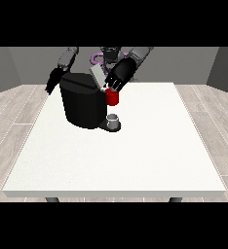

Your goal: Insert the coffee pod into the coffee machine and close the lid

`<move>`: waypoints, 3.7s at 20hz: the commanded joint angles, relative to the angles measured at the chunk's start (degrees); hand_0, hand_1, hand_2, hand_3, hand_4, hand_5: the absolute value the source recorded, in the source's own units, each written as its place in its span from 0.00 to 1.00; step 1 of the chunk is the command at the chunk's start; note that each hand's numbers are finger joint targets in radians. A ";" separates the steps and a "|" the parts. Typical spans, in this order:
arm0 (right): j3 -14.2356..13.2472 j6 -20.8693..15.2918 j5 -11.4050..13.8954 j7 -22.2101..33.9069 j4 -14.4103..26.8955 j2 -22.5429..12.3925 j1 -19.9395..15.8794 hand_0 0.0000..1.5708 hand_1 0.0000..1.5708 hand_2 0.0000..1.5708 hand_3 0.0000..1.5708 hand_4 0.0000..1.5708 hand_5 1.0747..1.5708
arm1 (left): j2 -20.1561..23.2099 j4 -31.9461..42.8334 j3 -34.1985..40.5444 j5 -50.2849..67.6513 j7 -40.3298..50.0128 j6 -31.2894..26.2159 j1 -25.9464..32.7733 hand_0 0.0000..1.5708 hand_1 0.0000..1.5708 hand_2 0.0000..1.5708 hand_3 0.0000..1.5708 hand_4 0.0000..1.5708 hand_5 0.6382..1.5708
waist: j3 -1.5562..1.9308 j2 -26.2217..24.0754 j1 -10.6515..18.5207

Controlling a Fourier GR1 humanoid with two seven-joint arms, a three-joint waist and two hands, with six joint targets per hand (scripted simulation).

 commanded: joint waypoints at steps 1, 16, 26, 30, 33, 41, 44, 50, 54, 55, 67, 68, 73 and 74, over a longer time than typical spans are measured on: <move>0.24 -1.09 0.89 -3.39 1.49 0.56 2.00 0.00 0.00 0.00 0.00 0.00 1.00 | -1.65 -0.63 -0.98 -0.83 -0.19 1.25 -0.07 0.77 0.77 0.80 0.76 0.27 1.00 | 0.01 0.84 0.16; -2.04 -0.27 -1.32 -1.51 1.02 -0.41 -1.57 0.00 0.00 0.00 0.00 0.00 1.00 | 2.77 -0.90 -1.94 -3.96 -4.46 3.33 -1.49 0.77 0.77 0.78 0.72 0.00 1.00 | 0.01 3.06 0.65; -1.01 0.13 -0.57 0.29 -1.01 -0.95 -1.36 0.00 0.00 0.00 0.00 0.00 1.00 | 2.83 1.33 -1.79 -5.75 -5.42 5.88 -0.79 0.71 0.71 0.72 0.65 0.00 1.00 | -0.02 3.26 -1.74; -2.49 0.66 -1.03 1.85 0.06 -2.66 -2.46 0.00 0.00 0.00 0.00 0.00 1.00 | 1.98 0.31 -1.51 -5.48 -7.03 7.43 0.15 0.72 0.72 0.72 0.61 0.00 1.00 | -0.02 2.36 0.24; -0.70 0.42 0.10 -0.09 -1.11 -1.75 -3.92 0.00 0.00 0.00 0.00 0.03 1.00 | 4.89 0.20 -0.47 -5.73 -9.78 9.11 -3.17 0.79 0.79 0.77 0.61 0.00 1.00 | -0.02 6.92 -1.50; 0.76 0.36 1.65 1.99 -1.54 -1.75 -3.71 0.00 0.00 0.00 0.00 0.00 1.00 | 3.39 0.53 -0.36 -7.03 -8.39 12.48 -2.15 0.80 0.80 0.77 0.60 0.00 1.00 | -0.02 5.84 -3.55; -1.71 -0.54 0.66 0.97 1.20 -2.19 -4.43 0.00 0.00 0.00 0.00 0.14 1.00 | 4.43 -1.50 -2.85 -8.83 -11.01 10.89 -2.40 0.69 0.69 0.68 0.51 0.00 1.00 | 0.01 5.48 -0.94; -0.12 -1.50 1.47 -0.86 -0.09 -0.43 -2.70 0.00 0.00 0.00 0.00 0.10 1.00 | 6.05 -0.27 -2.63 -10.32 -12.80 13.50 -1.88 0.32 0.32 0.49 0.38 0.00 1.00 | 0.00 6.91 -1.80; -0.74 -2.60 2.01 0.52 1.33 -0.48 -4.18 0.00 0.00 0.00 0.00 0.13 1.00 | 2.75 -0.18 -3.62 -11.46 -9.95 14.75 -1.11 0.00 0.00 0.40 0.31 0.00 1.00 | 0.00 5.47 -0.55; -1.29 -1.31 1.63 -3.58 2.60 -1.86 -2.38 0.00 0.00 0.00 0.00 0.13 1.00 | 5.08 -0.14 -2.59 -10.84 -10.43 13.04 -2.49 0.00 0.00 0.37 0.29 0.00 1.00 | 0.02 6.72 -0.81; -4.46 -0.11 -1.06 0.70 5.97 -2.86 1.36 0.00 0.00 0.00 0.00 0.00 1.00 | -0.80 -0.06 -3.78 -10.63 -9.64 12.61 3.79 0.00 0.00 0.00 0.04 0.00 1.00 | 0.02 -3.48 5.50; -2.39 -0.78 -0.57 -2.33 4.50 -0.35 3.99 0.00 0.00 0.00 0.00 0.00 1.00 | 0.55 0.96 -2.34 -9.93 -9.91 12.63 3.55 0.00 0.00 0.00 0.00 0.00 1.00 | 0.01 -2.65 3.53; -6.23 -1.01 -1.81 -1.65 9.58 -2.79 6.25 0.00 0.00 0.00 0.00 0.00 1.00 | -6.89 -1.91 -4.60 -8.28 -10.99 10.46 11.30 0.00 0.00 0.11 0.00 0.00 1.00 | 0.00 -10.62 11.14; -4.50 -1.36 -0.98 -3.06 8.30 -1.27 7.97 0.00 0.00 0.00 0.00 0.00 1.00 | -7.10 -1.46 -1.52 -5.67 -10.47 11.51 11.47 0.00 0.00 0.18 0.00 0.00 1.00 | -0.01 -11.25 10.49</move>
